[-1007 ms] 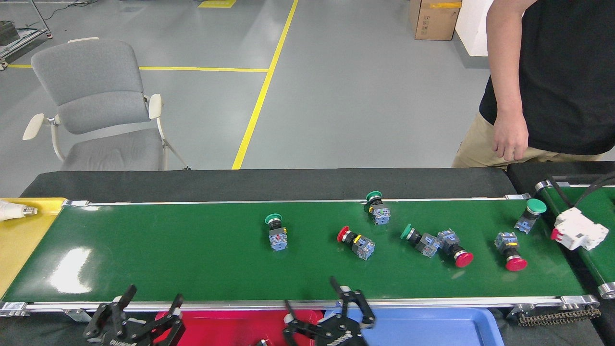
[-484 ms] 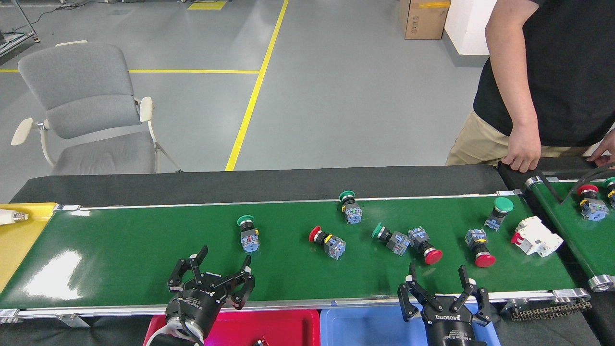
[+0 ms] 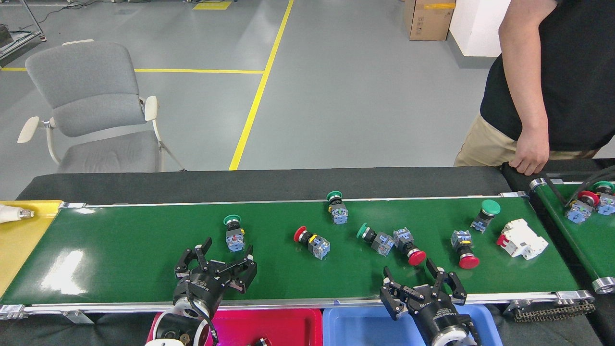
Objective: Pick switch part from conveyor to tray
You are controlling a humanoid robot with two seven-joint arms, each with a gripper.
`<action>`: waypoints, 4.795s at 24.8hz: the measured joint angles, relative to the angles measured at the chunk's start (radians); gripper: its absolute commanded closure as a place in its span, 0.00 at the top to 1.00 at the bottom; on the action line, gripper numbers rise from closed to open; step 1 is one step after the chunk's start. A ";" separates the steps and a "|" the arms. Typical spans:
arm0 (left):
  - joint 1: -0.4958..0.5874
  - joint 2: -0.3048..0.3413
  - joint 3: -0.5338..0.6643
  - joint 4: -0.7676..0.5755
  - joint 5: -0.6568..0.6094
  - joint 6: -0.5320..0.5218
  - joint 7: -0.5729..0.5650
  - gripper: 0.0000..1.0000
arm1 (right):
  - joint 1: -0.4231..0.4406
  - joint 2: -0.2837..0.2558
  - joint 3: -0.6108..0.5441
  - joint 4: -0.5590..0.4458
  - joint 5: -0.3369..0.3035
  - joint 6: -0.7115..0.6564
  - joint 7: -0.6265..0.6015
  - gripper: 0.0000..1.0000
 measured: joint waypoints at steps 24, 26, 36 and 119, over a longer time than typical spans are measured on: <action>0.380 0.059 -0.060 -0.417 0.075 -0.447 0.081 0.98 | -0.246 0.131 0.120 0.305 0.025 -0.030 0.050 0.02; 0.410 0.046 -0.052 -0.426 0.076 -0.518 0.081 1.00 | -0.246 0.131 0.122 0.305 0.025 -0.029 0.050 0.02; 0.430 -0.004 0.270 -0.430 0.080 -0.342 0.083 1.00 | -0.105 0.107 0.225 0.068 0.024 -0.137 0.023 0.03; 0.461 0.073 0.407 -0.412 0.083 -0.261 0.109 1.00 | 0.156 -0.127 0.105 -0.197 0.005 -0.134 -0.139 0.06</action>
